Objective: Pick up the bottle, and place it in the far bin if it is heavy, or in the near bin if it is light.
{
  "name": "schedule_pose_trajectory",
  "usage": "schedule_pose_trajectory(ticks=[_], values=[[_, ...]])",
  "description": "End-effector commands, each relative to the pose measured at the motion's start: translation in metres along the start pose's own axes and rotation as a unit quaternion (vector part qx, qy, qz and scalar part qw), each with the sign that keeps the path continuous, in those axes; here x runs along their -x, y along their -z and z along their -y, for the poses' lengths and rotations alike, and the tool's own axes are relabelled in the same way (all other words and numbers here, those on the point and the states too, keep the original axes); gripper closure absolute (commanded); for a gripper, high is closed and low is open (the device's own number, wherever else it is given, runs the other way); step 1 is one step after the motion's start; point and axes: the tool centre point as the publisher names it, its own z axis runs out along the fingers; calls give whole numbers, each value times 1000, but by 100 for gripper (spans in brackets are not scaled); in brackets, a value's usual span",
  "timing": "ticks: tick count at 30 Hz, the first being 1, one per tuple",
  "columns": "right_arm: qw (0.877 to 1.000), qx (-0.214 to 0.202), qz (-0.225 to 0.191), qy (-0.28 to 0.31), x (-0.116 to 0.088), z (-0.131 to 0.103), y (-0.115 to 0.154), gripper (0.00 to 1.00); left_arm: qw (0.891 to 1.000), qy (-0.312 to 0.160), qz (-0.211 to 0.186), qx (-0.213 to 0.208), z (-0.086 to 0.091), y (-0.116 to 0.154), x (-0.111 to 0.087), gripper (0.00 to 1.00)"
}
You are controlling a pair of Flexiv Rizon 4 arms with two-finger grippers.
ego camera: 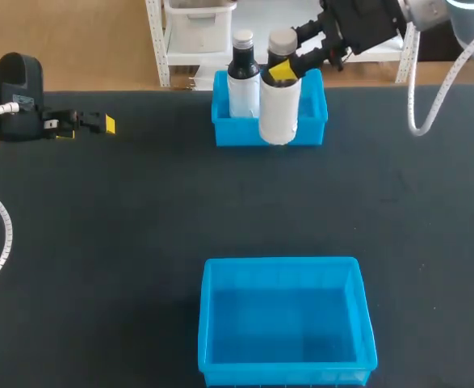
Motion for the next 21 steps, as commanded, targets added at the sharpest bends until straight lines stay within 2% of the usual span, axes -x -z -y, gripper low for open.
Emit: schedule_pose_trajectory(ticks=[1,12,21], values=[[1000,-3,-3,2,7,-9,6,100,1000,0,0,0,0,0,0,0],[1000,-11,-12,-1,24,-58,21,100,1000,0,0,0,0,0,0,0],[999,-30,-14,-4,45,-108,27,100,1000,0,0,0,0,0,0,0]])
